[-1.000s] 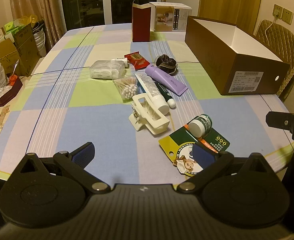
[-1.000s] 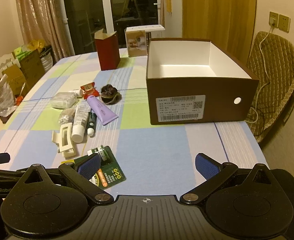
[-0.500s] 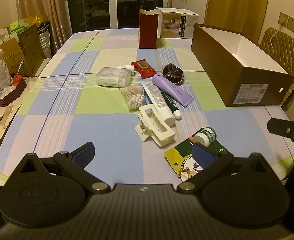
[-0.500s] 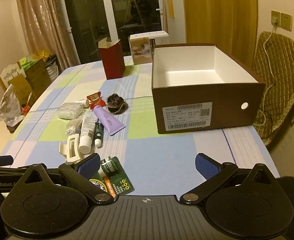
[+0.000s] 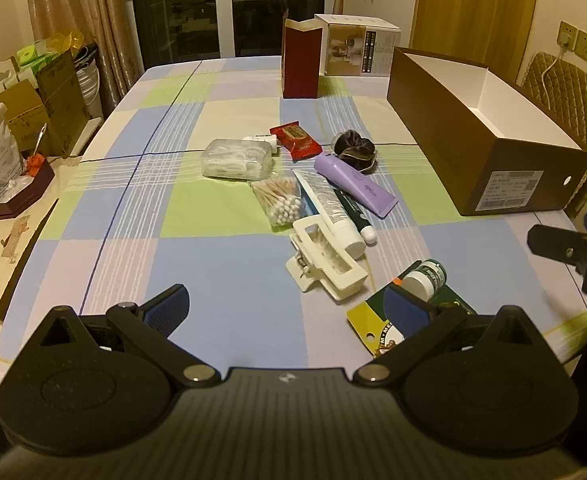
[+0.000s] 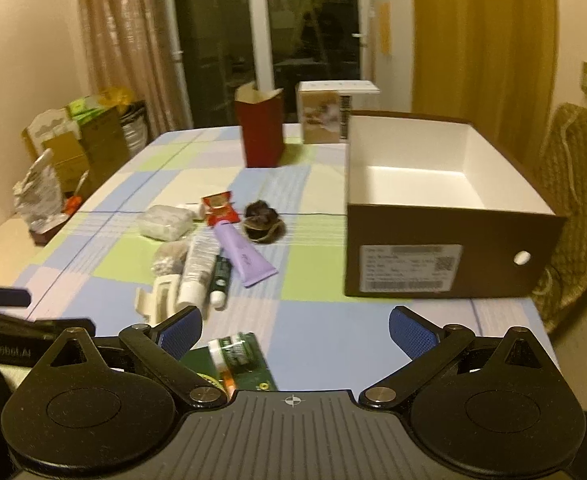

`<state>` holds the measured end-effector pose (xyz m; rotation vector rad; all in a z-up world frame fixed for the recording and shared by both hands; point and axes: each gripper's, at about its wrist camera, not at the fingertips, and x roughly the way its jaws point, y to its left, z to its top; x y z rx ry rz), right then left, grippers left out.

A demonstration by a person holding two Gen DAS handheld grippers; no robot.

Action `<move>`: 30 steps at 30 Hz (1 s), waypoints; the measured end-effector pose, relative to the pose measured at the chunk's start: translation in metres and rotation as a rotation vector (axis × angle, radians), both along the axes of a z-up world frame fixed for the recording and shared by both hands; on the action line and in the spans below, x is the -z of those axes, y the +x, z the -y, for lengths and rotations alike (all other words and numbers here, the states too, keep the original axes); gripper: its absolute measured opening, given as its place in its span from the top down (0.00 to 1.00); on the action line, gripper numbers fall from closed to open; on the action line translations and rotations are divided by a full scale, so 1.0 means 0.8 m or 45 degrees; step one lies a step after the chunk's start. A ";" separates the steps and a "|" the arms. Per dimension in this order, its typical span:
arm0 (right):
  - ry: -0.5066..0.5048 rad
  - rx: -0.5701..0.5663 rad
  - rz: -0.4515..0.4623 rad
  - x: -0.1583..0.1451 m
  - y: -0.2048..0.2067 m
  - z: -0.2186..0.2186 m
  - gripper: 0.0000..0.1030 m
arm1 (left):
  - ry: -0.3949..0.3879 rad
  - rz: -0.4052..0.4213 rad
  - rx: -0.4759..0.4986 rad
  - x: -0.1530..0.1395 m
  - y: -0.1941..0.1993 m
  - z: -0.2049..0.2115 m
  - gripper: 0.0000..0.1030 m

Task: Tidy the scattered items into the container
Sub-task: 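Reach the right gripper toward the green card holding the Mentholatum tube, then close the right gripper on the green Mentholatum card and lift it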

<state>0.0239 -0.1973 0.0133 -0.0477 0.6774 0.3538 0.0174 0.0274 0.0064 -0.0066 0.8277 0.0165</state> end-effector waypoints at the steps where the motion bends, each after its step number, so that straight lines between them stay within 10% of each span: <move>1: -0.009 -0.022 0.003 0.001 0.000 -0.004 0.00 | -0.005 0.000 0.004 -0.001 0.001 -0.003 0.01; 8: -0.057 -0.126 -0.004 0.017 0.005 -0.025 0.02 | -0.037 0.007 0.016 -0.005 0.020 -0.024 0.01; 11: -0.073 -0.168 -0.052 0.027 0.015 -0.033 0.28 | -0.034 0.012 0.037 -0.001 0.029 -0.027 0.01; 30: -0.224 -0.407 -0.152 0.105 0.055 -0.073 0.43 | 0.004 -0.040 0.221 0.043 0.076 -0.023 0.01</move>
